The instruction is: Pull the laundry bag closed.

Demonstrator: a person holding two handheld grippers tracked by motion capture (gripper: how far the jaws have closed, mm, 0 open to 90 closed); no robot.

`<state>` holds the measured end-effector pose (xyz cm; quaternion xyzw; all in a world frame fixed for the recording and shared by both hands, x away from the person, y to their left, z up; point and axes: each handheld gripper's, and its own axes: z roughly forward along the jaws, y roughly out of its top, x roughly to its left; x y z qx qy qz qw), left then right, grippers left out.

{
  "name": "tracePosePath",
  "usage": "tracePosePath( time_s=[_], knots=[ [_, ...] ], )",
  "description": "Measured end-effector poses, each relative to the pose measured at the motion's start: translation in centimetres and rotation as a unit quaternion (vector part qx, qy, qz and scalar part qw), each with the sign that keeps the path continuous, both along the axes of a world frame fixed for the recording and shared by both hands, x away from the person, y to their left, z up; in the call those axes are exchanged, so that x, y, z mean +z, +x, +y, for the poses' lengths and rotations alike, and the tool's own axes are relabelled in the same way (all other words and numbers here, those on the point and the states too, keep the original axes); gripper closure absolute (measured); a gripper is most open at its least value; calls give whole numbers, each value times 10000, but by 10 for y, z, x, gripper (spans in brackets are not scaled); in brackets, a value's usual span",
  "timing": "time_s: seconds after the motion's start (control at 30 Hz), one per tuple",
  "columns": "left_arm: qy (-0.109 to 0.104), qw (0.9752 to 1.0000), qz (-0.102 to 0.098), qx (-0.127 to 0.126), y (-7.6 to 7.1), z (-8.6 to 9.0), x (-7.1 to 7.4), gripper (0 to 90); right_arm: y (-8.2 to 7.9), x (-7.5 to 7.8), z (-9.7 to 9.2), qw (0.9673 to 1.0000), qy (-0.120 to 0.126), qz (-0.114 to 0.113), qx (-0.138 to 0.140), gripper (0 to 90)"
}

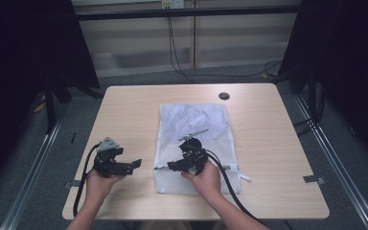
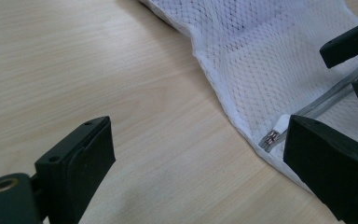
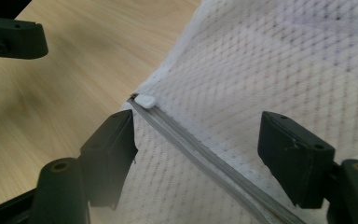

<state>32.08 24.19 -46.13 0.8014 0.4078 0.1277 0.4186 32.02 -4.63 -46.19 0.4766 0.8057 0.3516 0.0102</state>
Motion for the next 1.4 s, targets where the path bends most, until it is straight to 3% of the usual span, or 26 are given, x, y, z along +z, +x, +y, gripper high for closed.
tracePosePath(
  time_s=[0.07,0.33,0.57,0.73,1.07,1.4],
  knots=[
    [-14,10000,1,-16,0,1,0,83,1,0,6,9999,28,25,125,308],
    [-43,10000,23,-14,0,2,1,83,3,-1,15,9999,38,56,138,348],
    [-16,10000,46,-7,0,3,1,85,8,-5,22,9988,406,238,158,415],
    [-8,10000,70,-22,1,3,1,85,9,-5,24,9982,496,288,146,444],
    [-14,10000,43,-37,1,3,1,87,10,-9,30,9962,671,498,229,585],
    [2,10000,56,-39,1,3,1,87,15,-14,34,9961,627,601,143,637]
  ],
)
